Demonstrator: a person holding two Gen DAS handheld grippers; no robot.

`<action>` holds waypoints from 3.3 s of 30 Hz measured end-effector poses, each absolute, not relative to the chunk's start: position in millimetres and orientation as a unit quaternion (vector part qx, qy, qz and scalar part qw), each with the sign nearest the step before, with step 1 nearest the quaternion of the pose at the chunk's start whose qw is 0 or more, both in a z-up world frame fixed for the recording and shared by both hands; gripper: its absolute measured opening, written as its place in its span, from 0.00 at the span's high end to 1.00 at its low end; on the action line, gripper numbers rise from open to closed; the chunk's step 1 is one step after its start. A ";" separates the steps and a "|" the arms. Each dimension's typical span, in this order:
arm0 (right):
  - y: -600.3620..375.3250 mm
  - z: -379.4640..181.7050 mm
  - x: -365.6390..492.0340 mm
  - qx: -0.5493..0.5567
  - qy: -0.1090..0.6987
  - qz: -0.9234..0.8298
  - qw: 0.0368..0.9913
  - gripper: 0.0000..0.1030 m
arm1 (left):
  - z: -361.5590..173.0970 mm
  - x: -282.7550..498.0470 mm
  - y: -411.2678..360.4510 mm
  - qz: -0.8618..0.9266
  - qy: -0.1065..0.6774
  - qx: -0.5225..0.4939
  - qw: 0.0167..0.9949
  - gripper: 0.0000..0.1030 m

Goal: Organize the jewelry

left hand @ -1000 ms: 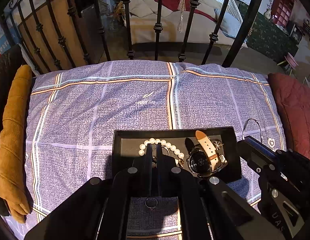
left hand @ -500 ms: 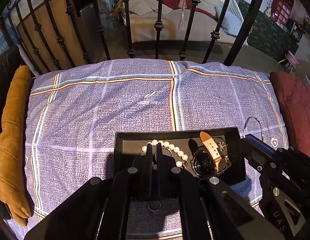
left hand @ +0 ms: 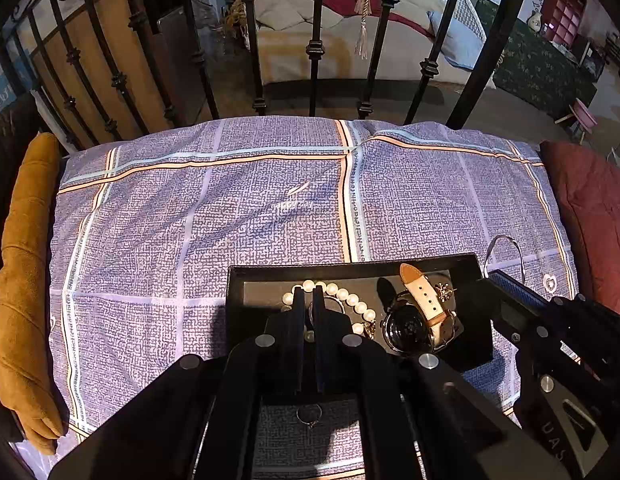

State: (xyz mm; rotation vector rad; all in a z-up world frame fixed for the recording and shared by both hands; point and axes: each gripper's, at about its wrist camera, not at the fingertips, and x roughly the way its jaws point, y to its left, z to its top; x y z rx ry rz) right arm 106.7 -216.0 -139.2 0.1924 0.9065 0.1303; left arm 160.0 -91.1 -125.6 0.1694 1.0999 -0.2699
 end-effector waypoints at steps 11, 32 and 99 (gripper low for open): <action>-216.1 -140.9 108.1 0.088 0.441 0.062 0.891 0.91 | -127.8 161.3 -93.0 -0.128 0.520 0.084 0.840 0.96; -217.1 -142.6 108.4 0.087 0.446 0.063 0.889 0.91 | -129.5 159.8 -94.7 -0.127 0.523 0.084 0.839 0.96; -89.6 -219.0 70.0 0.110 0.495 -0.028 0.862 0.60 | -193.7 116.9 87.4 -0.106 0.563 0.080 0.816 0.13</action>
